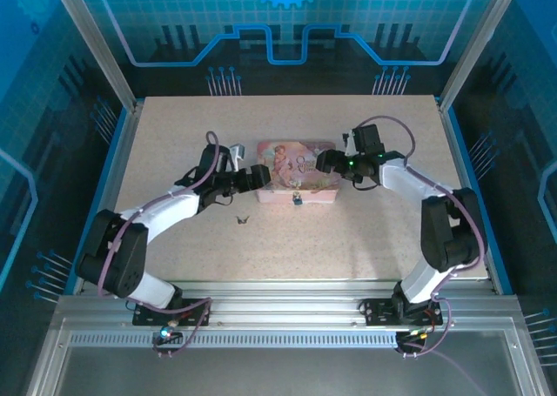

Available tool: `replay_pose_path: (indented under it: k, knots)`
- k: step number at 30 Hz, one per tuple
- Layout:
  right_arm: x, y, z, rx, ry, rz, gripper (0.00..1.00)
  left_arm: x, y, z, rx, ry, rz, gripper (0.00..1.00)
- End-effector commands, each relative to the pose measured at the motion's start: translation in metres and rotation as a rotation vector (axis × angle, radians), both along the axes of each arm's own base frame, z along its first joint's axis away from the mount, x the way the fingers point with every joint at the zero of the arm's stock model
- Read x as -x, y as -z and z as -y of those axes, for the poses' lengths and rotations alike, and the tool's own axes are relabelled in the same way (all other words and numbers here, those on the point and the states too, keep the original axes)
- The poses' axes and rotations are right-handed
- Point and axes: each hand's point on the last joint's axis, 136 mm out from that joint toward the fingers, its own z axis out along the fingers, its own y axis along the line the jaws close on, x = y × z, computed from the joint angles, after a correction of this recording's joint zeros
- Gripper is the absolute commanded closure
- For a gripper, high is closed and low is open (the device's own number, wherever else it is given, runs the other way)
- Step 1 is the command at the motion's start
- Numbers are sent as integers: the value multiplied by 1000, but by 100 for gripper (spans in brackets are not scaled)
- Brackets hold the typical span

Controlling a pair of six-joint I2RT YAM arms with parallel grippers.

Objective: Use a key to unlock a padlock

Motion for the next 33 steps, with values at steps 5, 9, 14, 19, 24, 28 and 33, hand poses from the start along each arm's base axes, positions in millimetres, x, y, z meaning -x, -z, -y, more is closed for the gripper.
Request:
replay_pose_path:
  k: [5, 9, 14, 19, 24, 28, 33]
  knots:
    - [32, -39, 21, 91, 8, 106, 16, 32, -11, -42, -162, -113, -105, 9]
    - [61, -57, 13, 70, -56, 139, 17, 62, -1, -56, -184, -165, -187, 14]
    - [104, -75, -15, 56, -221, 205, 20, 89, 15, -59, -213, -198, -279, 23]
    - [139, -83, -41, 47, -356, 256, 22, 97, 28, -53, -241, -209, -330, 28]
    - [167, -68, -61, 84, -455, 245, 22, 97, 43, -47, -259, -252, -394, 36]
    - [177, -62, -76, 98, -506, 246, 21, 95, 59, -39, -274, -271, -442, 41]
    - [180, -54, -86, 91, -523, 242, 21, 92, 77, -36, -296, -334, -507, 51]
